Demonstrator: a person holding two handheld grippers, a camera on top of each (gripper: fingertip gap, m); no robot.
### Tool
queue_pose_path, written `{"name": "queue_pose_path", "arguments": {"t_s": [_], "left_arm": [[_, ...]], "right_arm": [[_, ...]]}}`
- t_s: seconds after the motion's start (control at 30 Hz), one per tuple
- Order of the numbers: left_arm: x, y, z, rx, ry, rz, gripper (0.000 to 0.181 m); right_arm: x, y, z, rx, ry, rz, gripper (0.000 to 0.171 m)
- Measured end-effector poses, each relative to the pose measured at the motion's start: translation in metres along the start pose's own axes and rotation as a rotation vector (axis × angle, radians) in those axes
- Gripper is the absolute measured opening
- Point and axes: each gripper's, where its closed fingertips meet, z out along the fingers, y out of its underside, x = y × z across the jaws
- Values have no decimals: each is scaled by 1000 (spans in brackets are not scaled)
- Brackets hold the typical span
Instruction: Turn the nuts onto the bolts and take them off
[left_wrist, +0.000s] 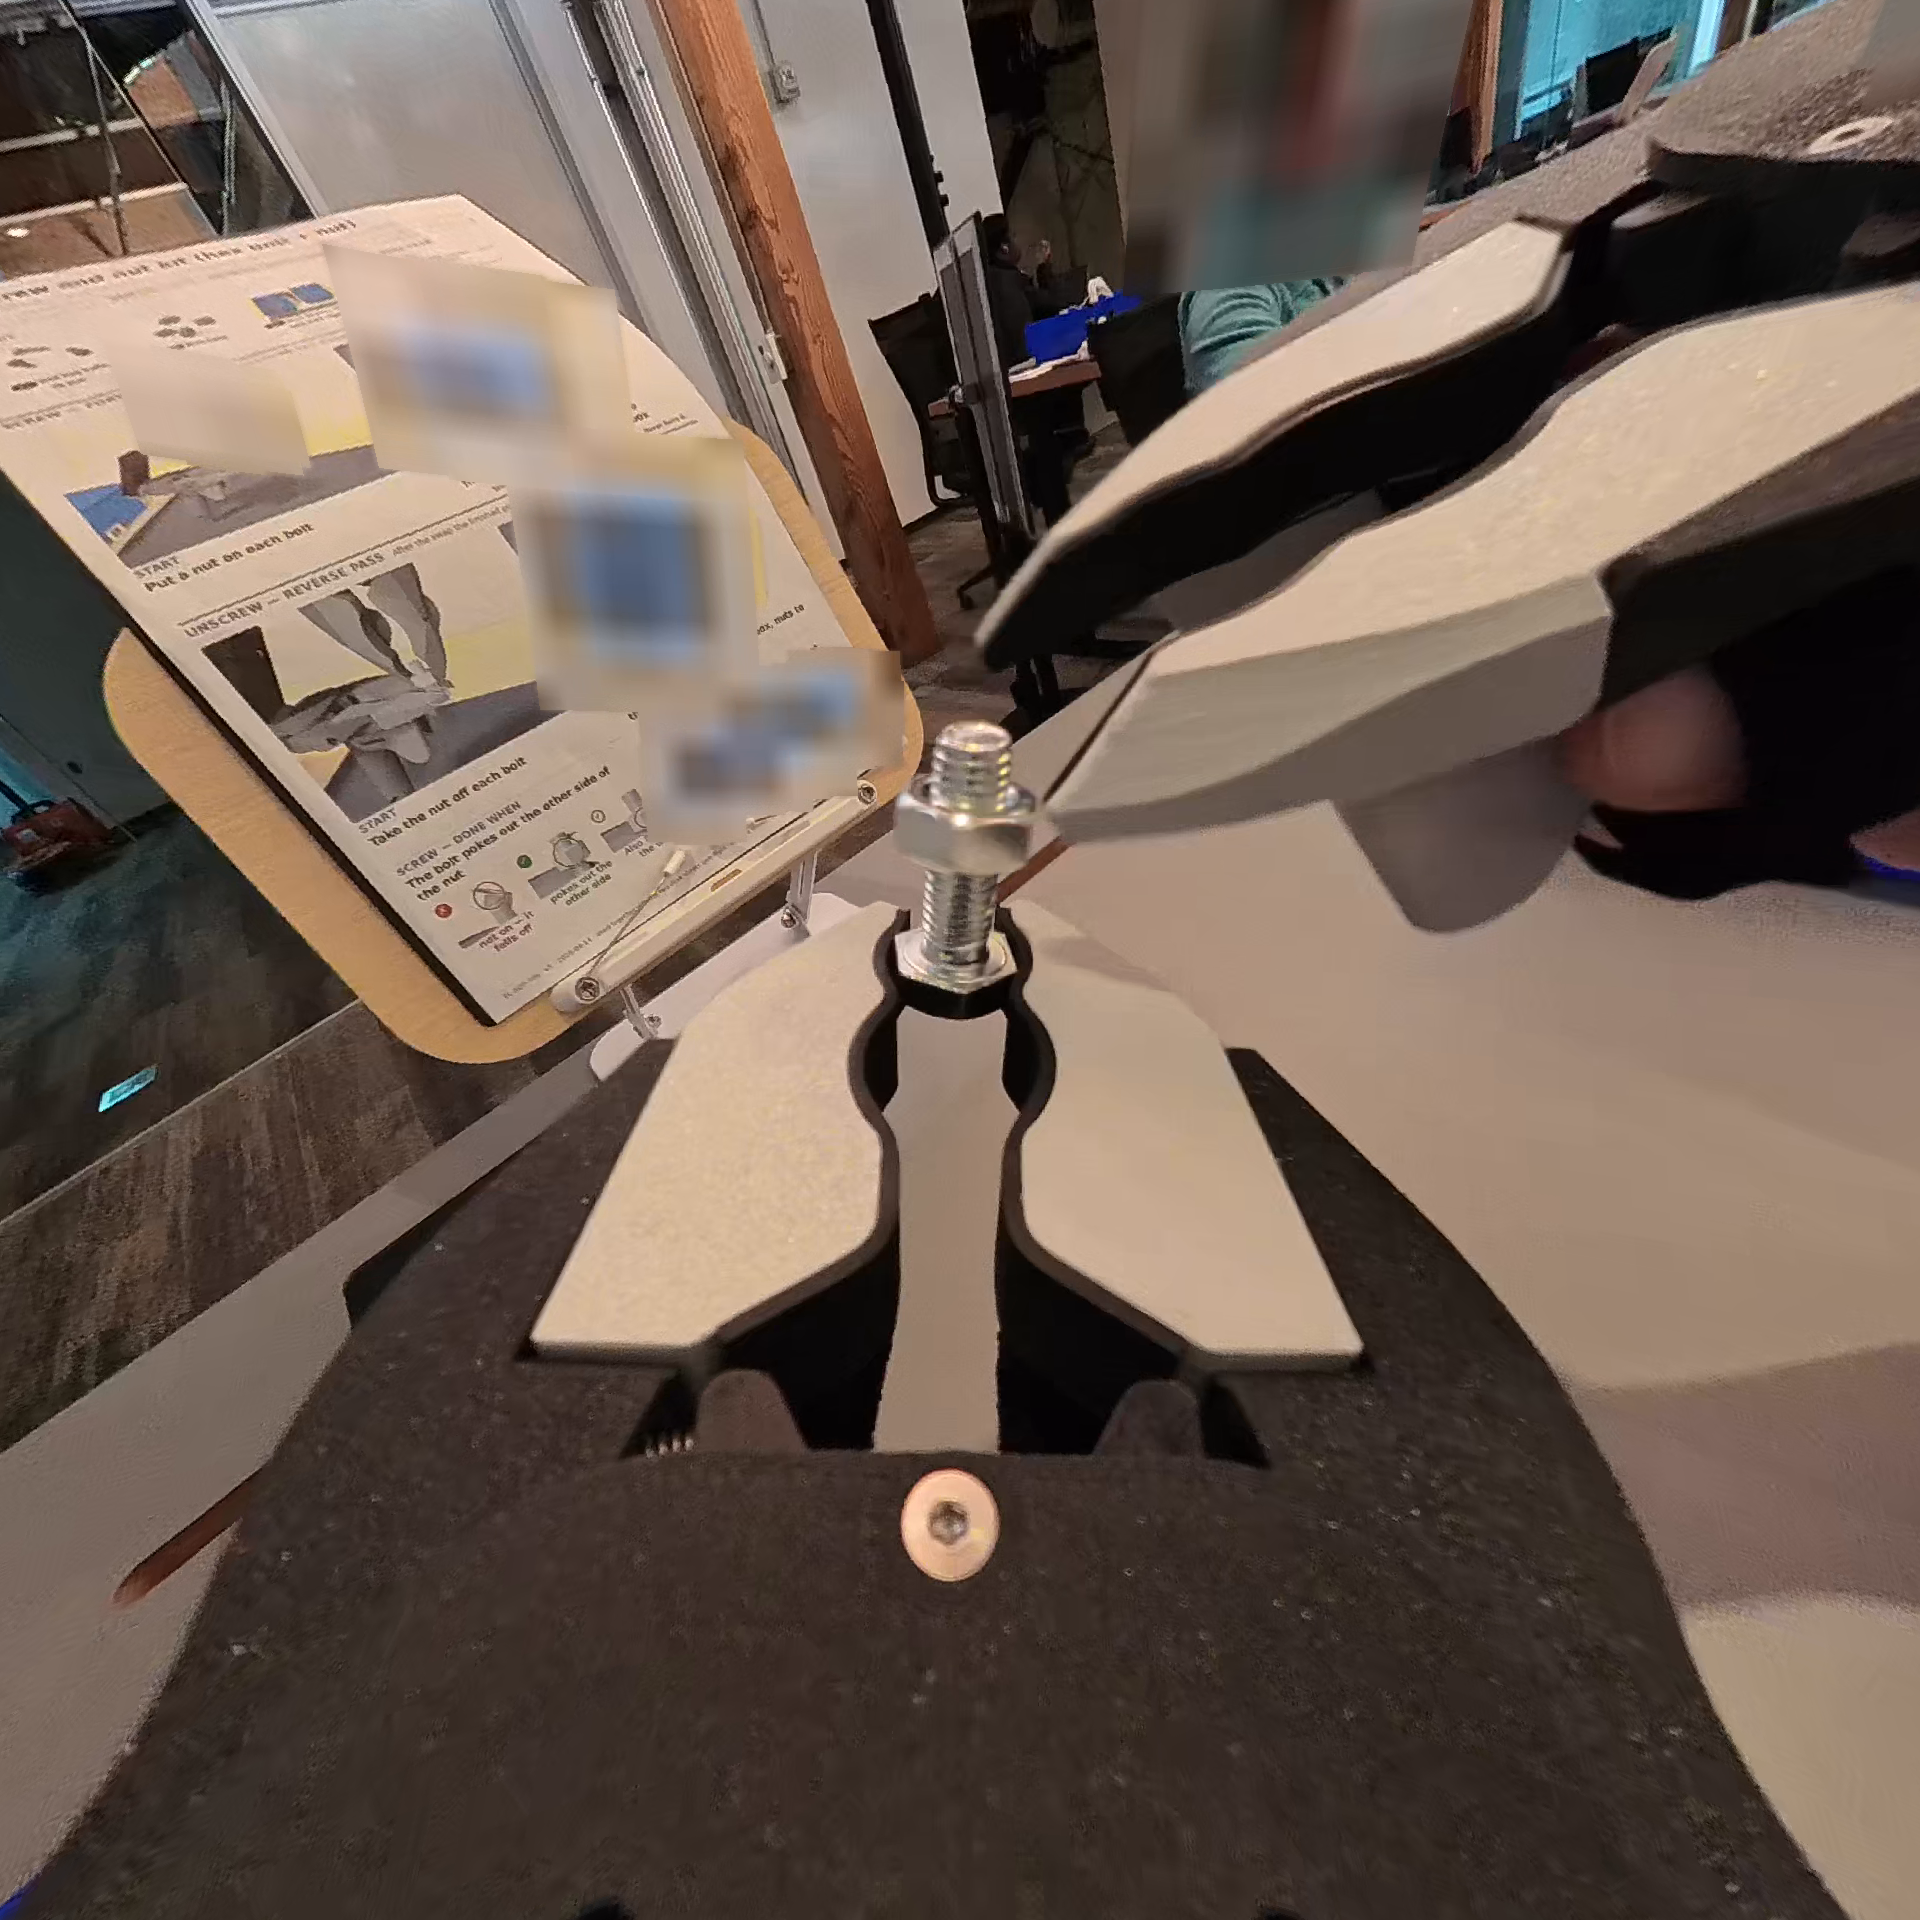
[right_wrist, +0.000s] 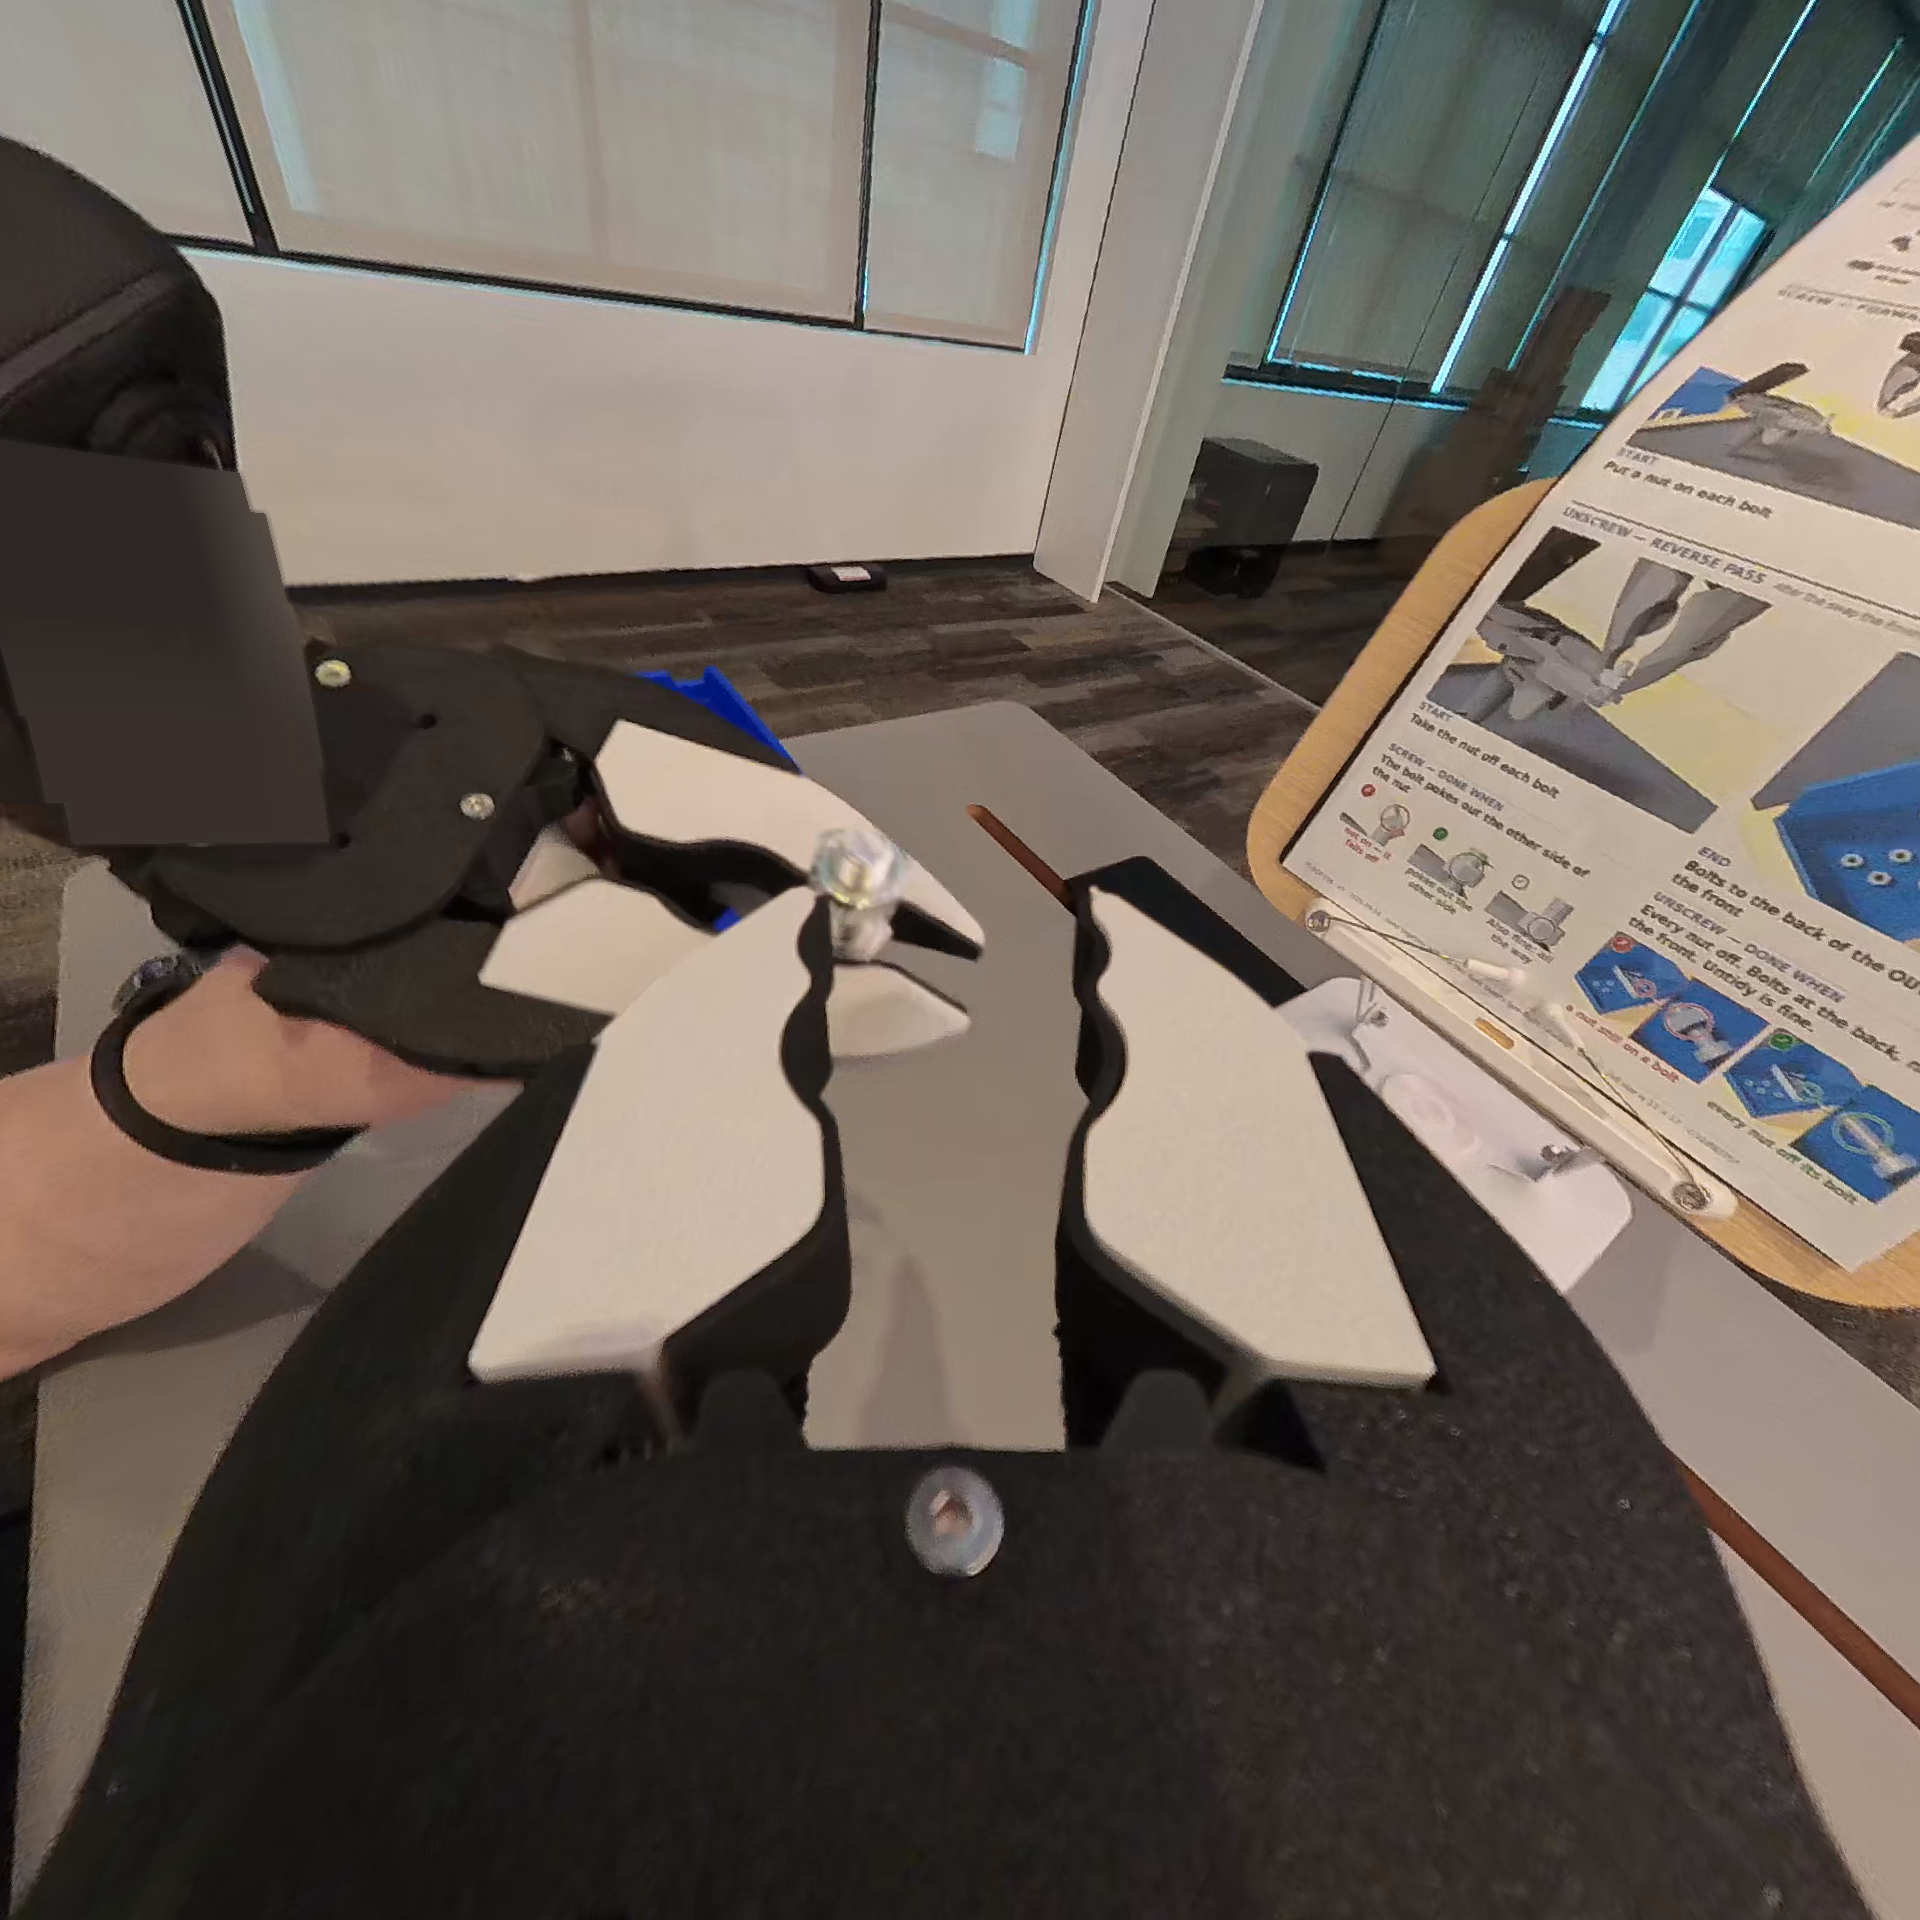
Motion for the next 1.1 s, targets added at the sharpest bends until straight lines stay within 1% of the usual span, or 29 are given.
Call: {"name": "queue_pose_path", "arguments": {"t_s": [0.03,0.1,0.17,0.23,0.3,0.37,0.47,0.53,0.57,0.6,0.67,0.73,0.77,0.83,0.87,0.9,0.97,1.0,1.03,1.1], "left_arm": [[-1,-1,-1,6,5,-11,15],[-1,-2,-2,10,20,-31,15],[1,-2,-2,11,36,-40,15],[4,-2,-1,11,44,-35,15],[8,-3,-1,13,49,-27,15],[10,-5,-3,18,55,-24,15],[7,-7,-5,20,44,-28,15],[5,-9,-6,33,57,-50,15],[6,-9,-7,33,65,-60,15],[6,-9,-7,33,71,-64,15],[8,-9,-6,32,75,-61,15],[11,-9,-5,31,83,-53,15],[13,-10,-5,37,85,-48,15],[15,-12,-7,50,86,-36,15],[15,-12,-7,42,82,-29,15],[15,-13,-8,44,81,-25,15],[13,-15,-10,58,78,-38,15],[12,-15,-10,60,84,-43,15],[11,-16,-11,61,84,-48,15],[10,-15,-11,60,78,-47,15]], "right_arm": [[5,2,-3,-12,10,-3,38],[8,-2,-8,19,3,11,37],[-6,-12,-8,81,-83,31,37],[-22,-16,-4,99,-144,29,37],[-24,-14,2,94,-118,4,38],[-17,-12,5,87,-66,-18,37],[-9,-8,-2,57,-92,19,41],[5,-5,-10,47,-64,35,31],[9,-7,-14,60,-50,36,31],[8,-10,-16,81,-64,41,31],[-7,-17,-16,122,-145,56,33],[-22,-19,-10,123,-198,46,35],[-25,-17,-6,108,-194,33,36],[-20,-11,0,80,-148,9,37],[-17,-10,0,77,-146,12,41],[-17,-9,-1,73,-170,31,42],[-12,-6,-6,55,-194,68,40],[-6,-4,-8,51,-173,72,34],[-2,-4,-10,55,-155,68,33],[-9,-10,-13,86,-203,77,35]]}}
